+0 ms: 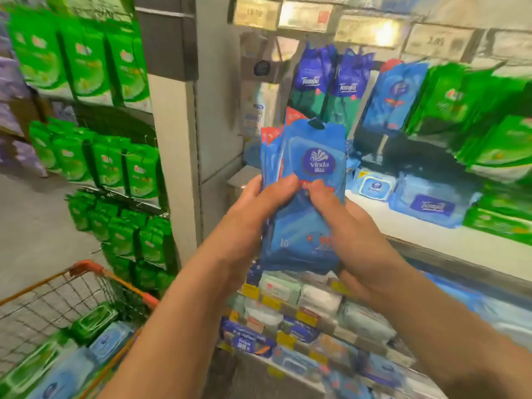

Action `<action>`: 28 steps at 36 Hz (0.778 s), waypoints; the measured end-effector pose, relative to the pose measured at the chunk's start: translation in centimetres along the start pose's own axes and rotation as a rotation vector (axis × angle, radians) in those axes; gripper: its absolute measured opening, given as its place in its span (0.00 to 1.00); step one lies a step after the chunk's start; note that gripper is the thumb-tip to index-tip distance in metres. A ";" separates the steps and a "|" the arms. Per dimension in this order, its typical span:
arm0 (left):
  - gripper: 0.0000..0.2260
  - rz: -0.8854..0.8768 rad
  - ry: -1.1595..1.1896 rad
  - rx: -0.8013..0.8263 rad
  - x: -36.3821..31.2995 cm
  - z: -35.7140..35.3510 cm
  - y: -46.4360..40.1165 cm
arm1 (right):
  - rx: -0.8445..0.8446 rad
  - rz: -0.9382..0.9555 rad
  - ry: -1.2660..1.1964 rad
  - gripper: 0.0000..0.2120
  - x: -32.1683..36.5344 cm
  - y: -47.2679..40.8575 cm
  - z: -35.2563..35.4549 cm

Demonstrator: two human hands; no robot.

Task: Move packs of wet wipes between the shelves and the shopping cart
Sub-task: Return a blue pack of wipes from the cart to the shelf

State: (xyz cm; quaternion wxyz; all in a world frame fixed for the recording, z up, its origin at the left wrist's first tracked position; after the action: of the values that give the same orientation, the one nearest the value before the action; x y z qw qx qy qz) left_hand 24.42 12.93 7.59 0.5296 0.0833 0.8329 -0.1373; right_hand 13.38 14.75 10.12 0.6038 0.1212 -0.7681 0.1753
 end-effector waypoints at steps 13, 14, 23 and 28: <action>0.49 -0.016 0.381 0.123 5.5 -9.1 -4.3 | 0.038 -0.029 0.030 0.22 2.9 0.7 8.8; 0.48 -0.017 0.412 0.126 5.6 -9.4 -4.7 | 0.029 -0.034 0.038 0.22 3.0 0.4 9.2; 0.41 -0.043 0.448 0.128 5.8 -8.4 -10.3 | -0.198 0.037 0.145 0.15 3.7 -3.9 13.0; 0.47 -0.004 0.399 0.165 5.8 -6.7 -14.8 | -0.373 0.123 0.244 0.25 4.5 -7.0 15.5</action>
State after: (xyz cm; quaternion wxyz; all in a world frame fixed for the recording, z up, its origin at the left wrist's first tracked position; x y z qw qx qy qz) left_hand 11.97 0.96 7.17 0.3452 0.1503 0.9074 -0.1867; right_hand 1.39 2.07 12.11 0.6923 -0.0615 -0.7145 0.0802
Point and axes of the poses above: each hand's wrist, its own y-axis away from the middle knuckle, its own z-axis out of the back of the hand, x = y × z, the point moved 7 cm from there along -y, towards the middle knuckle, and after that the axes turned 7 degrees about x, right-handed, at the moved point
